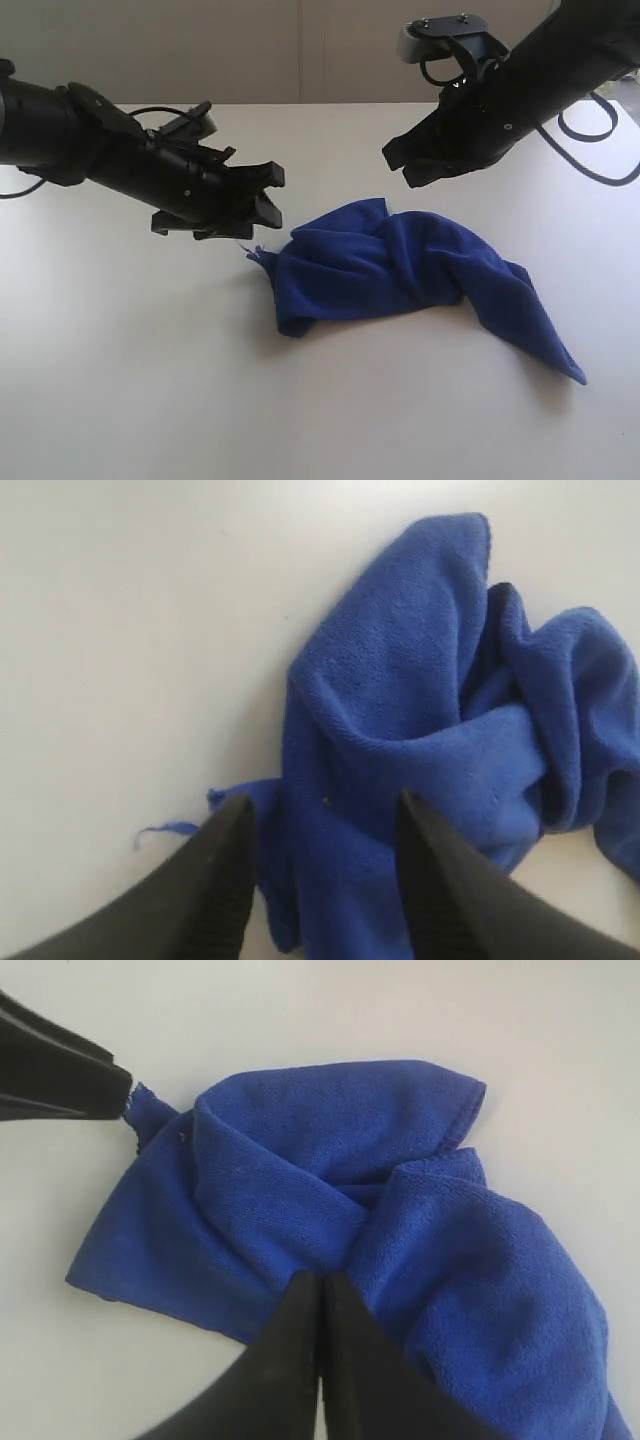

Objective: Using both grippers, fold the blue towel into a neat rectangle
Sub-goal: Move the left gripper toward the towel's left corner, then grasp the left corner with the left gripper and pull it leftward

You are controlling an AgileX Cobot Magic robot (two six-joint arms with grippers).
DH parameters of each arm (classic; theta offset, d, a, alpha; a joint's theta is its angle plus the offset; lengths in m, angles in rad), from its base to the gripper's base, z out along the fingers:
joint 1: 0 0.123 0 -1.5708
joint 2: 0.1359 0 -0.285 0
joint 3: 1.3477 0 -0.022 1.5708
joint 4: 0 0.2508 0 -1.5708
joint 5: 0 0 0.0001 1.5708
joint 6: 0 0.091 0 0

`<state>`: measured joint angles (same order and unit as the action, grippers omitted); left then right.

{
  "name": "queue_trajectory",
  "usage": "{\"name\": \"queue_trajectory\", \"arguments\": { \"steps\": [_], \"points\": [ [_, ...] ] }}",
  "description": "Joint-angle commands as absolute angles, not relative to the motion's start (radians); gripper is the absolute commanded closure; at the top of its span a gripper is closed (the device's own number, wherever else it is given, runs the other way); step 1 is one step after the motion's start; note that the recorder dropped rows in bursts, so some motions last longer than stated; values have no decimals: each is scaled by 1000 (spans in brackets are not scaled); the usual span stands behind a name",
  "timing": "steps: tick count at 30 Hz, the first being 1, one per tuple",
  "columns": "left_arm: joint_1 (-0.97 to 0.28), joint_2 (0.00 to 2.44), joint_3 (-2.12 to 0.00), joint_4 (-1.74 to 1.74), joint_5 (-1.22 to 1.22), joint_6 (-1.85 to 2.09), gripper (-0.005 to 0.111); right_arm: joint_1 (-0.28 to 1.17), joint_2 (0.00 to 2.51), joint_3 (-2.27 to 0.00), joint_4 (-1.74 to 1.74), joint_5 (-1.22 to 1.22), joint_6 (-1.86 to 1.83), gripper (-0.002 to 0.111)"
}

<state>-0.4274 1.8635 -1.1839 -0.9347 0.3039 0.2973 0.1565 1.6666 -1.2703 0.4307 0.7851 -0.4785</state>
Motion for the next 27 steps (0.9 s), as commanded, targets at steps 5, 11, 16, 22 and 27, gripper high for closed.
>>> {"name": "queue_trajectory", "arguments": {
  "steps": [5,11,16,22,27],
  "points": [
    [-430,1924,-1188,-770,344,25,56,148,1668,-1266,429,777,-479,108],
    [-441,1959,-1188,-898,364,123,50,148,1668,-1266,429,777,-479,108],
    [-469,1961,-1188,-945,296,139,50,148,1668,-1266,429,777,-479,108],
    [-474,1977,-1188,-947,238,139,56,148,1668,-1266,429,777,-479,108],
    [-474,1995,-1188,-947,218,135,94,148,1668,-1266,429,777,-479,108]
  ]
}}
